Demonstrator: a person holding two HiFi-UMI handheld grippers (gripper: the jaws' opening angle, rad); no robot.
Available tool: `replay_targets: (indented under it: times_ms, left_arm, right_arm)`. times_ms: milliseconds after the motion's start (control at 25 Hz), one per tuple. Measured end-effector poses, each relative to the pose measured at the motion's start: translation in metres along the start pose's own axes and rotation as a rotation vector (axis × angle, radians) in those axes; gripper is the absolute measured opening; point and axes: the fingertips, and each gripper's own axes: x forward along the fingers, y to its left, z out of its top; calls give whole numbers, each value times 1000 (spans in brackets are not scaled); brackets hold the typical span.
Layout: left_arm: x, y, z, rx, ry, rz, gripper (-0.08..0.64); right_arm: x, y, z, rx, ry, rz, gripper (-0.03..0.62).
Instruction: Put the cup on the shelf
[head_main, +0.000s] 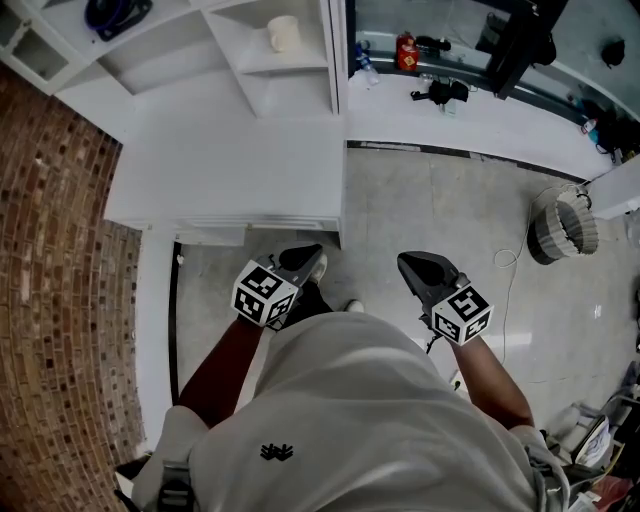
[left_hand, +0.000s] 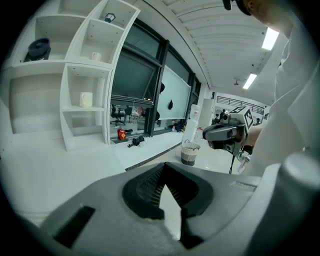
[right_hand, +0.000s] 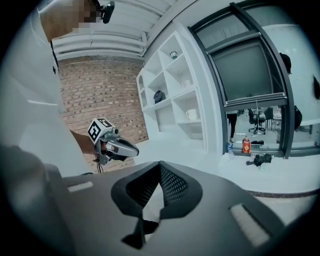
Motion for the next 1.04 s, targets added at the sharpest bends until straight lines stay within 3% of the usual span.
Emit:
replay_targets:
  times_ms: [320, 1040]
  left_arm:
    - [-1, -5, 0, -3, -1, -8, 8]
    - [-8, 25, 10, -6, -42, 40, 7]
  right_arm:
    - [2, 3, -2, -3, 8, 9, 9]
    - [12, 3, -9, -3, 25, 21, 9]
